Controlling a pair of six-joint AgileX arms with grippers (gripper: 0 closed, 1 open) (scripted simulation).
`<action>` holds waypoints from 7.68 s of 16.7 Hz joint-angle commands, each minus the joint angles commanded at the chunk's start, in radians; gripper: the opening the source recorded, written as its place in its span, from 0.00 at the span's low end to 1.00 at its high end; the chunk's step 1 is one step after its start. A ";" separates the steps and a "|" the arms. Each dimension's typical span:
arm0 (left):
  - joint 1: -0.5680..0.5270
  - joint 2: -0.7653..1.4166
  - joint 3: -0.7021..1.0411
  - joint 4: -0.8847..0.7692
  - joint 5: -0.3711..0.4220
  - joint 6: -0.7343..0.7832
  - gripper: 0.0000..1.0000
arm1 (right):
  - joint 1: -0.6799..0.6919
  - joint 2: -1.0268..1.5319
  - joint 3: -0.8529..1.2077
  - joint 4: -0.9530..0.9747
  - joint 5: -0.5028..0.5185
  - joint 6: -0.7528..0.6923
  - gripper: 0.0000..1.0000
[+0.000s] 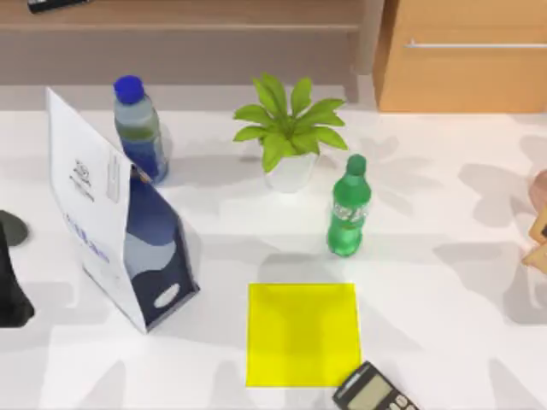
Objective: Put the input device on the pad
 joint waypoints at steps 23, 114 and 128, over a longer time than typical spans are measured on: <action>0.178 1.412 1.353 -0.934 -0.048 1.584 1.00 | 0.000 0.000 0.000 0.000 0.000 0.000 1.00; -0.827 1.998 1.660 -1.118 0.049 2.241 0.00 | 0.000 0.000 0.000 0.000 0.000 0.000 1.00; -0.888 2.044 1.583 -1.101 -0.025 2.275 0.00 | 0.000 0.000 0.000 0.000 0.000 0.000 1.00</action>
